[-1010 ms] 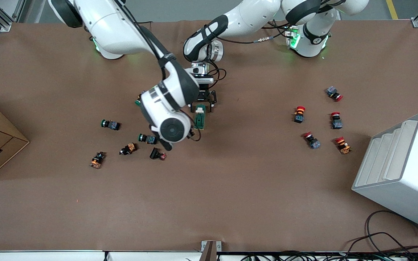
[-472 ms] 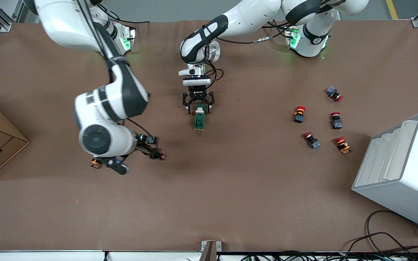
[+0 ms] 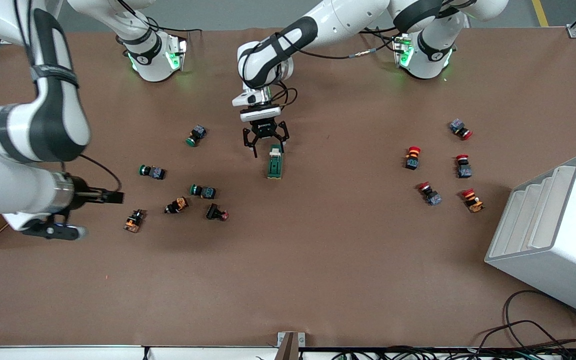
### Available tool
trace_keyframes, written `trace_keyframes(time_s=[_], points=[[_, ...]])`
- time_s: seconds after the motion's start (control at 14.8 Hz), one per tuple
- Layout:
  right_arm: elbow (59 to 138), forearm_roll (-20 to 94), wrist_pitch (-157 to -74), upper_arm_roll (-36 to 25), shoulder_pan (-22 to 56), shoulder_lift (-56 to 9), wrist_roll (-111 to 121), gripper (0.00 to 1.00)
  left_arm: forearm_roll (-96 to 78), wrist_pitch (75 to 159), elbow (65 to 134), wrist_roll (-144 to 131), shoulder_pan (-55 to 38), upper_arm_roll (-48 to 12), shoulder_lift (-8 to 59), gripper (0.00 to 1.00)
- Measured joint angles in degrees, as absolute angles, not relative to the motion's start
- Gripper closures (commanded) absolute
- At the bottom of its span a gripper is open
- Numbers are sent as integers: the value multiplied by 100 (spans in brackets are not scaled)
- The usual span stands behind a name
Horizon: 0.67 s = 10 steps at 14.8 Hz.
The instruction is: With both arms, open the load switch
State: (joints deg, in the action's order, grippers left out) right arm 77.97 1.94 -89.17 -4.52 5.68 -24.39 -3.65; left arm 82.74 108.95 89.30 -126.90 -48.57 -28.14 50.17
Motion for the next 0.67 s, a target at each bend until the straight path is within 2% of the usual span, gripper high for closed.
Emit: trace_keyframes(time_s=[0.27, 0.67], points=[[7793, 105, -8544, -452, 108, -1999, 538, 0, 7000, 10893, 8467, -11614, -4793, -2814, 4586, 2], [7537, 67, -8048, -468, -19, -1720, 551, 0, 4886, 10893, 8285, -9619, -4024, -2813, 3320, 1]])
